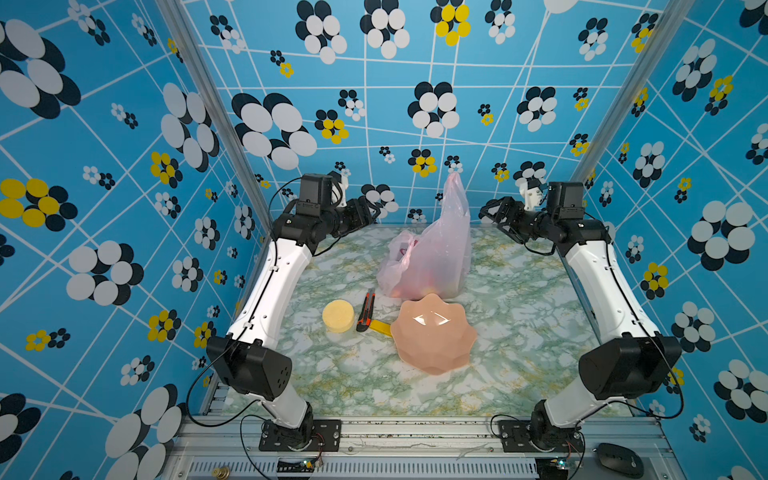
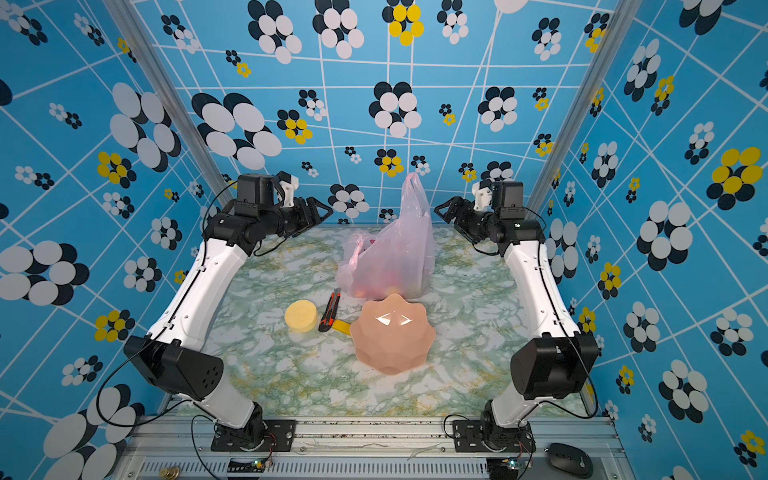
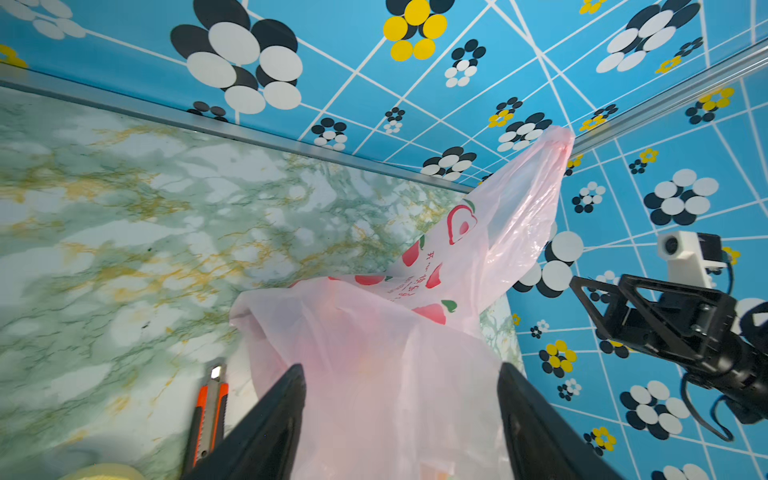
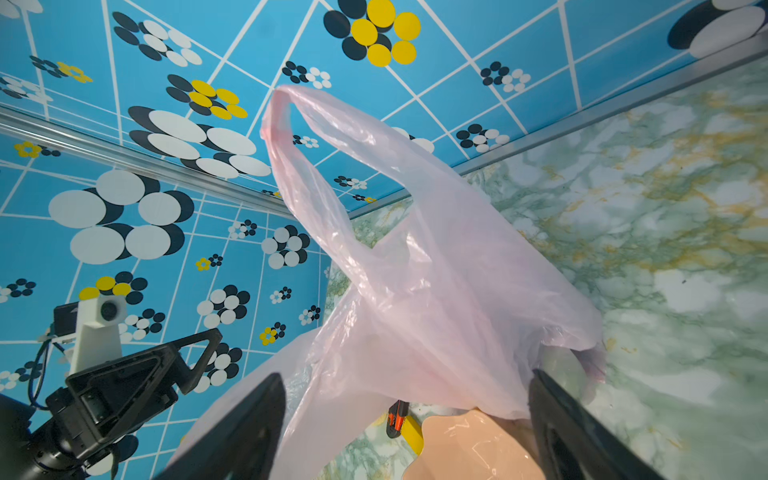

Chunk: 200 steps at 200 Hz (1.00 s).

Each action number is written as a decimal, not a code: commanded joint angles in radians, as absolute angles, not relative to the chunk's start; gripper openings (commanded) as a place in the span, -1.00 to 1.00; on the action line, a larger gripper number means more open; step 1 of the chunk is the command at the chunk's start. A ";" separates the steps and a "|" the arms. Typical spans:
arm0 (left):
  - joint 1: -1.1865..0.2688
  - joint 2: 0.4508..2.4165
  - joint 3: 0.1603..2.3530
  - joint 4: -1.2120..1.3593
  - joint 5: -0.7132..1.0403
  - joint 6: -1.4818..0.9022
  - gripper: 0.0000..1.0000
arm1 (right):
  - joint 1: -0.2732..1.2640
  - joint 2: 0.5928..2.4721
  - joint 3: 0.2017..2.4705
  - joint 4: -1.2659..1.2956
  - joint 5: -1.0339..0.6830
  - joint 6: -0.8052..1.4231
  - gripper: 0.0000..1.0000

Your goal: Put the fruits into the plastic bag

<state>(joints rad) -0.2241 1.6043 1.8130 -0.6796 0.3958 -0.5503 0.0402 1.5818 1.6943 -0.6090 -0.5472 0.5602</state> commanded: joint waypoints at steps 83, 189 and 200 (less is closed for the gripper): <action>-0.157 1.116 1.237 -0.314 0.154 -0.483 0.98 | 0.035 1.261 1.312 -0.377 -0.372 0.414 0.99; -0.157 0.831 0.670 0.353 -0.022 -0.387 0.98 | 0.035 0.936 0.578 0.580 0.029 0.495 0.99; -0.157 0.811 0.629 0.378 -0.029 -0.351 0.98 | 0.035 0.916 0.547 0.581 0.062 0.459 0.99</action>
<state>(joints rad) -0.1616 0.8516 0.6971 0.2493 0.0105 -0.4355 0.0402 0.9833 0.5854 0.4477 -0.0753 0.5350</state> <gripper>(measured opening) 0.990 0.994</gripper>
